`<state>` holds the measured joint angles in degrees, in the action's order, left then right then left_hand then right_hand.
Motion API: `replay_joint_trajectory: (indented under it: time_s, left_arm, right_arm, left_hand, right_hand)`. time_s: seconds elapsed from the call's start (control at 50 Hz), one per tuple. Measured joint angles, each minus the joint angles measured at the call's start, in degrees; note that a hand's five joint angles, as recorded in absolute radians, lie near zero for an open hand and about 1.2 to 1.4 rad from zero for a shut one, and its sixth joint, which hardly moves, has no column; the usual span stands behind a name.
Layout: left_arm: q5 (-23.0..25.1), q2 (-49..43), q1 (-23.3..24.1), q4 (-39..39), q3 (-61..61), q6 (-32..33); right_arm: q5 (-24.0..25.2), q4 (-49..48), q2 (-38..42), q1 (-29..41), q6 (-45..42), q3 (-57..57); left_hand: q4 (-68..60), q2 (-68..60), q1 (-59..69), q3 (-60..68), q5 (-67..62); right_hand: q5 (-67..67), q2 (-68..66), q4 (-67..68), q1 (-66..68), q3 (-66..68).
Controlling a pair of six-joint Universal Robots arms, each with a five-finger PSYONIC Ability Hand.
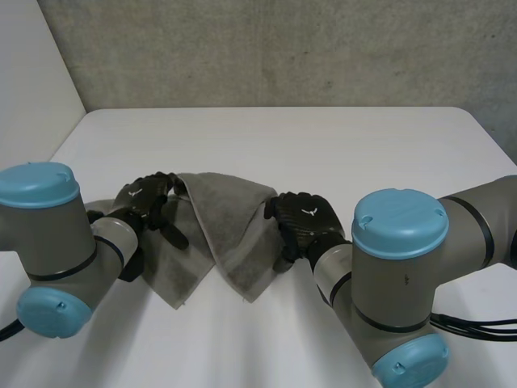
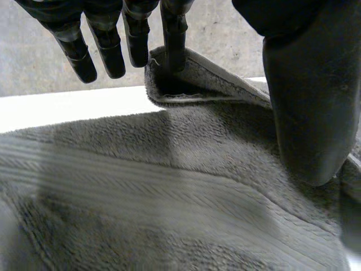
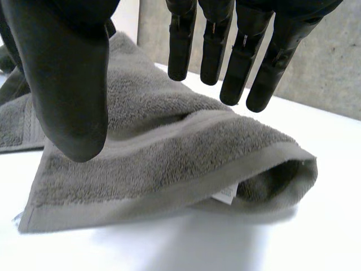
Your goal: Fold the towel.
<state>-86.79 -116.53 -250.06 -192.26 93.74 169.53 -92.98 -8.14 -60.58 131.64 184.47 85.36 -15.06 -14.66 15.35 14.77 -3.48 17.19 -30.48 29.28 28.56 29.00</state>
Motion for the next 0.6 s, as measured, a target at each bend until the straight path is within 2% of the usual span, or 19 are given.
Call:
replay_joint_trajectory:
  time_s: [0.3,0.6]
  left_arm:
    - [0.4,0.6,-0.8,0.5,2.6,-0.8]
    - [0.9,4.2,0.2,1.3,11.5,-0.1]
  right_arm:
    - [-0.5,-0.1,7.4,4.6,-3.3,-7.0]
    - [-0.3,0.2,9.2,5.2,-8.0,-5.6]
  left_hand:
    - [0.0,0.0,0.0,0.0,0.0]
    - [0.0,0.0,0.0,0.0,0.0]
  right_hand:
    - [0.0,0.0,0.0,0.0,0.0]
    - [1.2,0.0,0.0,0.1,0.0]
